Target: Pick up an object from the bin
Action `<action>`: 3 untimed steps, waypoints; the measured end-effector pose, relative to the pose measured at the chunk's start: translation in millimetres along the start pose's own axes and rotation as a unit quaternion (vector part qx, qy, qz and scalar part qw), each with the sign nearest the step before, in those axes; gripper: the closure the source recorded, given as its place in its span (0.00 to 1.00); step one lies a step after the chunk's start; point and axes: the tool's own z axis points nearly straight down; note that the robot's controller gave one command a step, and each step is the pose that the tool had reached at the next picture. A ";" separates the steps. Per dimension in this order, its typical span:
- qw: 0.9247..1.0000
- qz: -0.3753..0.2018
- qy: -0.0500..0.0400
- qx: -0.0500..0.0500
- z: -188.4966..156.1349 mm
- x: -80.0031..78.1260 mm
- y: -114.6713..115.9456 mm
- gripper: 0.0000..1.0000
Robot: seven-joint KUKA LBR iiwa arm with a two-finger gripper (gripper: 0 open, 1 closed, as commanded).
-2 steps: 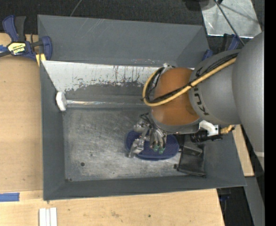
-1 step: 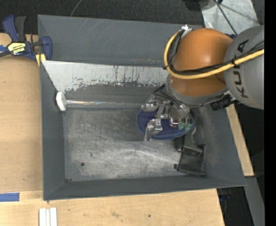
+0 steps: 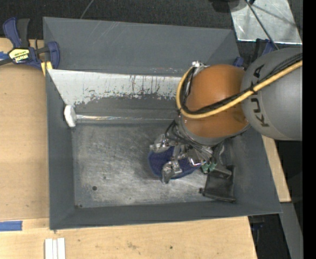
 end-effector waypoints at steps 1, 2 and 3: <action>1.000 0.003 -0.007 0.001 -91.3 -2.5 -1.4 1.00; 1.000 0.003 -0.003 0.000 -86.5 -1.1 -1.4 0.00; 0.997 -0.078 0.001 0.000 78.0 0.0 -2.6 0.00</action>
Offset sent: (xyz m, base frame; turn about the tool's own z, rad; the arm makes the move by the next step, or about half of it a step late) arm 0.0006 -0.0008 0.0862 0.0032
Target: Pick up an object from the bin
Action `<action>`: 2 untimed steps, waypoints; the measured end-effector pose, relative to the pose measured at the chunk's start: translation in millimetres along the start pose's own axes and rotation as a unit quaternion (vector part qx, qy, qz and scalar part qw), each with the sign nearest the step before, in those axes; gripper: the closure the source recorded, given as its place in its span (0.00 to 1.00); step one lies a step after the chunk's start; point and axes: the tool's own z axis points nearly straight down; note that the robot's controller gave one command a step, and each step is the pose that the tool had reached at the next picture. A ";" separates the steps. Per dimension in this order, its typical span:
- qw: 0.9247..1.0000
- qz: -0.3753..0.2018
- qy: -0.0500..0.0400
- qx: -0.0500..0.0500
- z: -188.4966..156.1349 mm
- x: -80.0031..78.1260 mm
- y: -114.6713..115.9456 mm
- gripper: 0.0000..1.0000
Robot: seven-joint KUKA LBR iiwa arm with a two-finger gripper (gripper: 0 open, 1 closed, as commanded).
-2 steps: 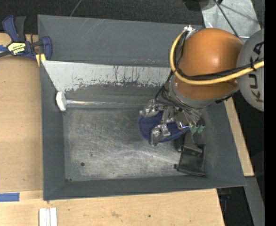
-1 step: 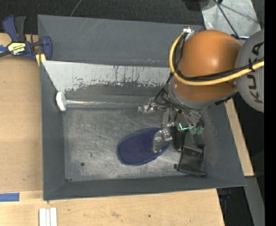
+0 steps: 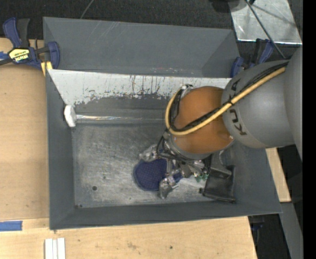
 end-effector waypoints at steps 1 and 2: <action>1.000 0.002 -0.004 0.001 -4.4 -2.1 -1.1 1.00; 0.999 -0.044 -0.007 0.002 -154.6 -1.0 15.6 1.00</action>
Offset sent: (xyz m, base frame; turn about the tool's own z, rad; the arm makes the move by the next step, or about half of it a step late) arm 0.0000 0.0000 0.0000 0.0000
